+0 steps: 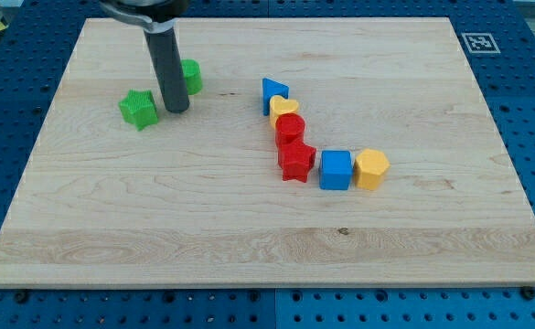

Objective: Move green star to the left center of the board

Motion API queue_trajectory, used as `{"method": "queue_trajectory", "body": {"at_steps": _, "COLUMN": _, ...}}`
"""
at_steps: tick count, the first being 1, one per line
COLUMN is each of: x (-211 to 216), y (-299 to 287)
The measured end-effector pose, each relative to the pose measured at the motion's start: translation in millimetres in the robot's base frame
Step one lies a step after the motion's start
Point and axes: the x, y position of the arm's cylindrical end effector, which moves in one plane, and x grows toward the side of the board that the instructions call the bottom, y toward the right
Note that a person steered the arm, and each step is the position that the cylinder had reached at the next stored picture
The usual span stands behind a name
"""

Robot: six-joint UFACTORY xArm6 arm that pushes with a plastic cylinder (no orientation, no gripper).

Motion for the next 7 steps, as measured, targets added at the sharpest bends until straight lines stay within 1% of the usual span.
{"method": "queue_trajectory", "body": {"at_steps": 3, "x": 8, "y": -55}}
{"method": "queue_trajectory", "body": {"at_steps": 4, "x": 0, "y": -77}}
{"method": "queue_trajectory", "body": {"at_steps": 6, "x": -16, "y": -99}}
{"method": "queue_trajectory", "body": {"at_steps": 7, "x": -33, "y": -123}}
